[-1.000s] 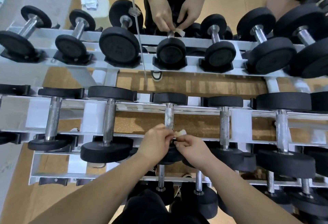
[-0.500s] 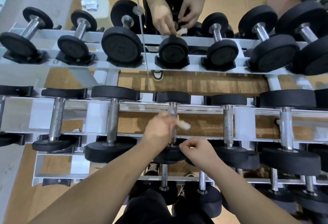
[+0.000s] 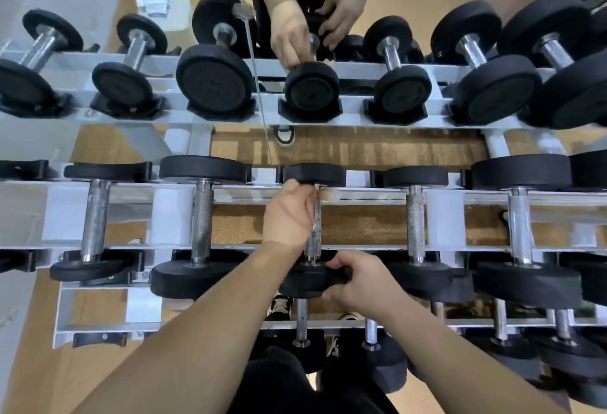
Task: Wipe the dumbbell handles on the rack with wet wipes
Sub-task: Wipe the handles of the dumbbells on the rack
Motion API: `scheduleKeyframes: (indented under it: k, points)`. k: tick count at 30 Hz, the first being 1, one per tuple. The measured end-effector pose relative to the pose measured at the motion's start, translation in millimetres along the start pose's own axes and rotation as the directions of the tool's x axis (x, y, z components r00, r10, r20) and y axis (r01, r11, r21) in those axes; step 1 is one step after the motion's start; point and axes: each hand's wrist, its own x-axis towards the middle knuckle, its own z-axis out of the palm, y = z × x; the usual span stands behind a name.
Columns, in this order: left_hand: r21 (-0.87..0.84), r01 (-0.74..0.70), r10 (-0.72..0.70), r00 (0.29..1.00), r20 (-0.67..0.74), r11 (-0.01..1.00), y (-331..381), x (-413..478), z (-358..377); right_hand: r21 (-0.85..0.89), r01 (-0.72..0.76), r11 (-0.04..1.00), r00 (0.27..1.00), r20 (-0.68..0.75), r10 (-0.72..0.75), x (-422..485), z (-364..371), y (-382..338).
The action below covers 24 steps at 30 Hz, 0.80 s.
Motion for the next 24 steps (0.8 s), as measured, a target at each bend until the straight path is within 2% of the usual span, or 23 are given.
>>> scheduleKeyframes:
  k: [2,5,8,9,11,13,15,16,20,24]
  points:
    - [-0.027,0.028,-0.027,0.999,0.043,0.999,3,-23,5,0.009,-0.026,1.0,0.999,0.035,0.026,2,-2,1]
    - [-0.047,-0.07,0.077,0.981,0.176,0.996,-6,-46,2,-0.001,-0.045,0.999,0.997,0.055,0.045,4,-4,1]
    - [-0.055,-0.086,0.09,0.993,0.076,0.995,-12,-13,-4,0.009,-0.064,0.998,0.996,0.06,0.063,5,-3,1]
    - [-0.072,-0.053,0.056,0.997,0.045,0.996,-10,-6,-3,0.022,-0.067,0.997,0.996,0.053,0.066,5,-2,1]
    - [-0.058,-0.027,0.03,0.998,0.06,0.998,-5,-18,3,0.049,-0.08,0.996,0.996,0.038,0.078,4,0,2]
    - [-0.136,-0.057,0.069,0.994,0.086,0.989,-10,-46,8,0.058,-0.087,0.994,0.996,0.031,0.086,4,1,4]
    - [-0.075,-0.165,0.175,0.973,0.153,0.983,-12,-57,6,0.058,-0.098,0.993,0.995,0.036,0.096,4,0,3]
    - [-0.03,-0.174,0.176,0.973,0.151,0.984,-17,-46,7,0.063,-0.105,0.992,0.994,0.041,0.103,4,0,3]
    - [-0.027,-0.068,0.07,0.991,0.115,0.997,-10,3,-3,0.092,-0.115,0.989,0.993,0.044,0.112,5,1,2]
    - [-0.084,-0.018,0.027,0.994,0.103,0.996,-17,-29,6,0.12,-0.125,0.985,0.992,0.031,0.122,4,3,5]
